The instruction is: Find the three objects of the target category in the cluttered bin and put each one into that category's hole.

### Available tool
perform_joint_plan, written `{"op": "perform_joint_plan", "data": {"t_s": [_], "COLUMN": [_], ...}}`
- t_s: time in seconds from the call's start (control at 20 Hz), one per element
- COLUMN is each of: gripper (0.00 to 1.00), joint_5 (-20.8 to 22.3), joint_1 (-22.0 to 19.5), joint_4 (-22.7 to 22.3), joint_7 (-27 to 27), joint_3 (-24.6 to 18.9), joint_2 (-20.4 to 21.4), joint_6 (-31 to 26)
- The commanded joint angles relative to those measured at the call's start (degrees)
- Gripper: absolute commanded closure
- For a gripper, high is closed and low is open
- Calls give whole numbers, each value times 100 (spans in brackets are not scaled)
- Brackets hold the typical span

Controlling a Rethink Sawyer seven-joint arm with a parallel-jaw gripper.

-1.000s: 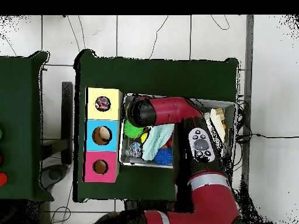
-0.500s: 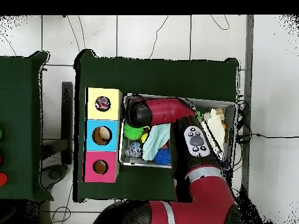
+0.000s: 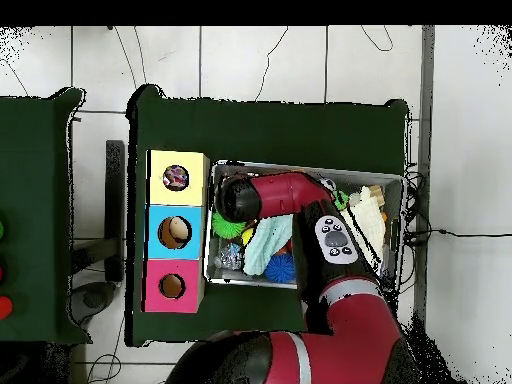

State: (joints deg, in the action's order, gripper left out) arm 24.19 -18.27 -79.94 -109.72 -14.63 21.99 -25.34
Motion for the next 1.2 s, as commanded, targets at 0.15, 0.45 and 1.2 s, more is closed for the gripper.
{"op": "perform_joint_plan", "data": {"t_s": [0.15, 0.45, 1.2], "gripper": [100, 100, 100], "joint_5": [637, 655, 761], "joint_1": [-324, -498, -642], "joint_4": [-127, -485, -408], "joint_7": [916, 1000, 1271], "joint_3": [-336, -177, -98], "joint_2": [-306, 412, 1172], "joint_6": [-83, -480, -1285]}}
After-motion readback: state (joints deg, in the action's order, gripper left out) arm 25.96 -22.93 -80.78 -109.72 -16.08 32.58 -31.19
